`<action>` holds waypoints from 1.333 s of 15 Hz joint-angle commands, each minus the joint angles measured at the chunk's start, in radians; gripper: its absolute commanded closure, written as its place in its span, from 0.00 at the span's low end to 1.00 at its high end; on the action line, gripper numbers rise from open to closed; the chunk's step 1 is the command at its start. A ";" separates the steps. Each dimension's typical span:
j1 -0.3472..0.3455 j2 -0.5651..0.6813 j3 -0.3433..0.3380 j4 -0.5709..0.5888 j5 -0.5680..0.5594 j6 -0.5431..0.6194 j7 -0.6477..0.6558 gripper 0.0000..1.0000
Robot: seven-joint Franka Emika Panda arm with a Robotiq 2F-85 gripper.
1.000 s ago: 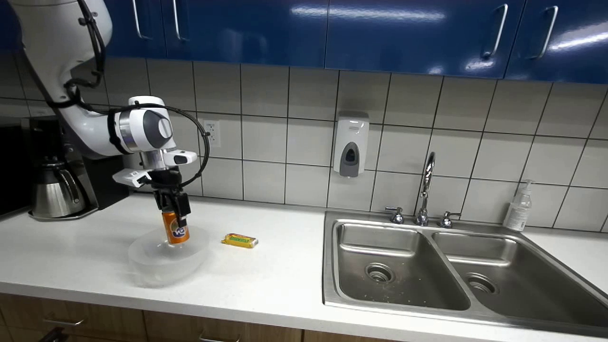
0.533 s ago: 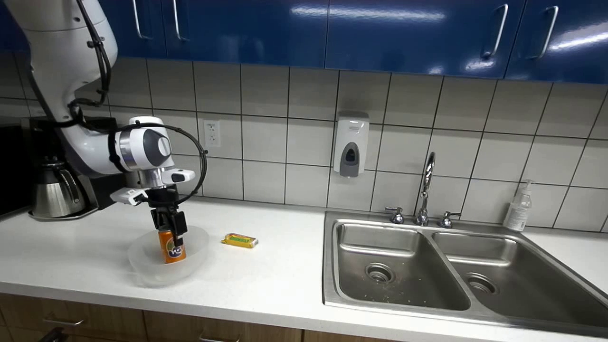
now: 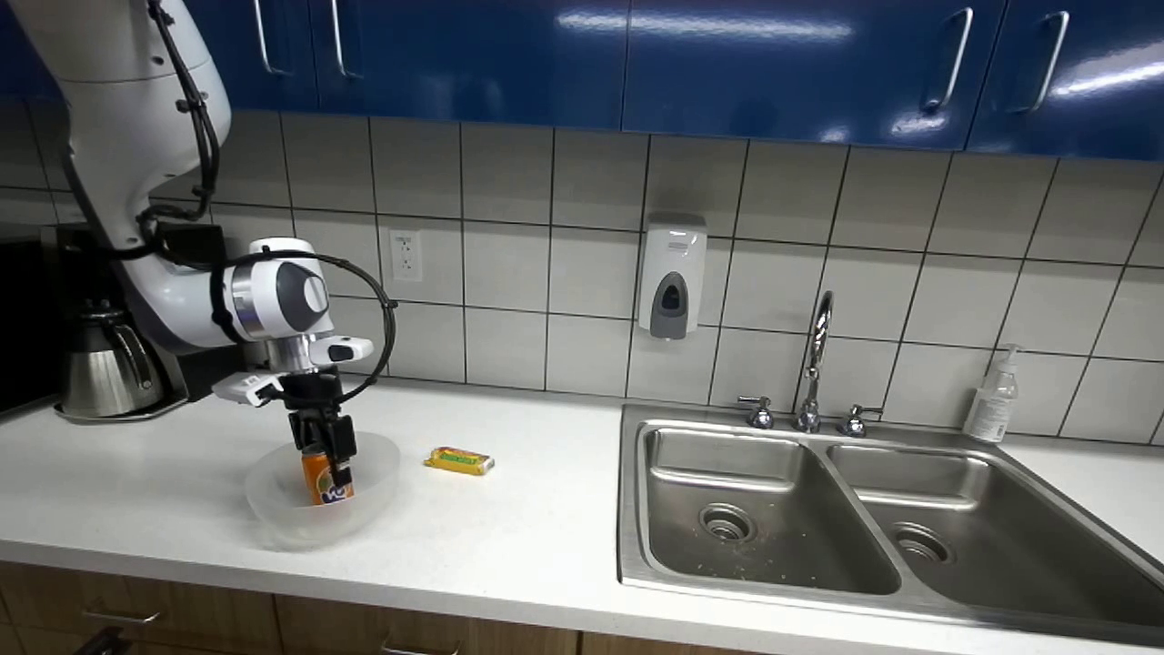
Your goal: Put the can in the bowl
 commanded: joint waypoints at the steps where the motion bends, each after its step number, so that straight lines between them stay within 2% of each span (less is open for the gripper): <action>1: 0.010 -0.006 -0.005 0.019 -0.007 -0.025 0.032 0.00; 8: 0.019 -0.102 -0.016 -0.026 -0.025 -0.039 0.052 0.00; 15: 0.011 -0.209 0.001 -0.065 -0.041 -0.035 0.062 0.00; 20: 0.023 -0.315 0.032 -0.151 -0.083 -0.022 0.099 0.00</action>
